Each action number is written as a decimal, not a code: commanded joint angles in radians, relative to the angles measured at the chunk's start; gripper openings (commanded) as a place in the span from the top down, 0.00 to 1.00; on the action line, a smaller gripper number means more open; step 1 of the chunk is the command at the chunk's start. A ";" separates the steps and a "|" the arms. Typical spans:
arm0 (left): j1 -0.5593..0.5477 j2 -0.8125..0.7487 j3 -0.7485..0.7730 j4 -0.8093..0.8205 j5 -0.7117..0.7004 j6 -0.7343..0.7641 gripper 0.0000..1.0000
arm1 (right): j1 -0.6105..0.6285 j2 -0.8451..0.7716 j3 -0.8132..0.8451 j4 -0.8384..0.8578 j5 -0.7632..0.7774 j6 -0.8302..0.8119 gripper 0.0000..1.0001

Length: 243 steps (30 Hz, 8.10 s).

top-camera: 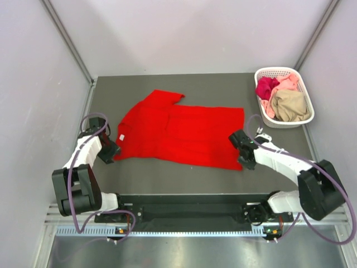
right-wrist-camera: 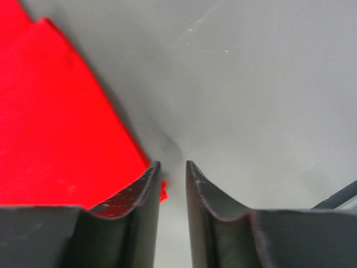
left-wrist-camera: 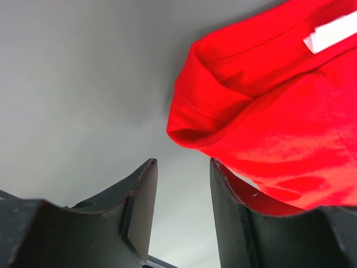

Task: Fold and stack the t-shirts
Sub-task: Fold the tshirt

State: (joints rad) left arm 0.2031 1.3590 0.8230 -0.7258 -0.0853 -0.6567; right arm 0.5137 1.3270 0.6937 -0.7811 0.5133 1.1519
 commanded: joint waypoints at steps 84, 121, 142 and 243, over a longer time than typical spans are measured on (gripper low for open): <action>-0.177 0.365 0.369 0.083 0.147 0.310 1.00 | -0.084 -0.138 -0.126 0.065 0.071 -0.170 1.00; 0.094 0.118 0.076 0.098 0.192 0.079 0.65 | 0.181 0.401 0.668 0.672 -0.582 -0.698 0.57; 0.094 0.131 0.033 0.215 0.246 0.108 0.61 | 0.203 0.883 1.024 0.689 -0.587 -0.752 0.59; -0.163 0.392 0.617 0.197 0.308 0.290 0.60 | 0.148 0.798 0.891 0.734 -0.421 -0.729 0.80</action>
State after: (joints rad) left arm 0.1596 1.6798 1.3136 -0.6277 0.0776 -0.4942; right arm 0.6830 2.2078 1.5837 -0.0551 0.1108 0.4297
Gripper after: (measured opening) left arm 0.402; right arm 0.194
